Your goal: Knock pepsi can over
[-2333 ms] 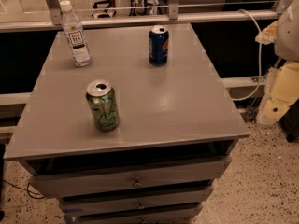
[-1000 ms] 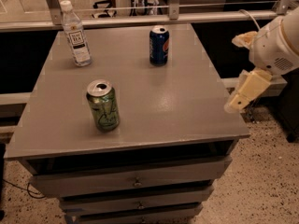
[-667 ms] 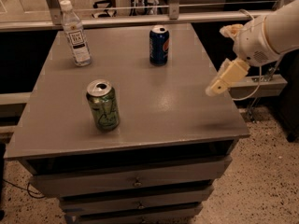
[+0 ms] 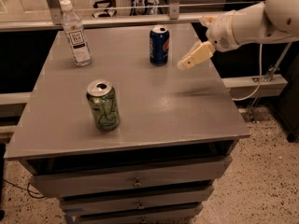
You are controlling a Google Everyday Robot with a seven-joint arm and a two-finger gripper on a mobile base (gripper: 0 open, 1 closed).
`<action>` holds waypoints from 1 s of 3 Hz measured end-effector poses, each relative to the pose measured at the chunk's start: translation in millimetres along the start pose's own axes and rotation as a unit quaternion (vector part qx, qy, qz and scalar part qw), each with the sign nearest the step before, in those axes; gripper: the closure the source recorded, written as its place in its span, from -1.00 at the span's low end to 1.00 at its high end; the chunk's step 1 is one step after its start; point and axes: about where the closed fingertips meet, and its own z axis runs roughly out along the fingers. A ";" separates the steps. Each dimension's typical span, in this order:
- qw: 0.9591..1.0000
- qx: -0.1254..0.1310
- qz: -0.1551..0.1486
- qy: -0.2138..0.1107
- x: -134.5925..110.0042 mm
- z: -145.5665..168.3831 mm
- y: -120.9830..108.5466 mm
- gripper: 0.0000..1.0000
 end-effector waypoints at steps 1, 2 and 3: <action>0.998 -0.012 0.047 -0.046 -7.5 41.5 -20.0 -1.00; 0.993 -0.039 0.075 -0.089 -20.3 71.9 -22.6 -1.00; 0.985 -0.073 0.094 -0.125 -25.8 86.8 -10.6 -1.00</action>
Offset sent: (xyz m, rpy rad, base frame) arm 0.0812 0.0751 -0.0170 0.3690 0.0996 0.0771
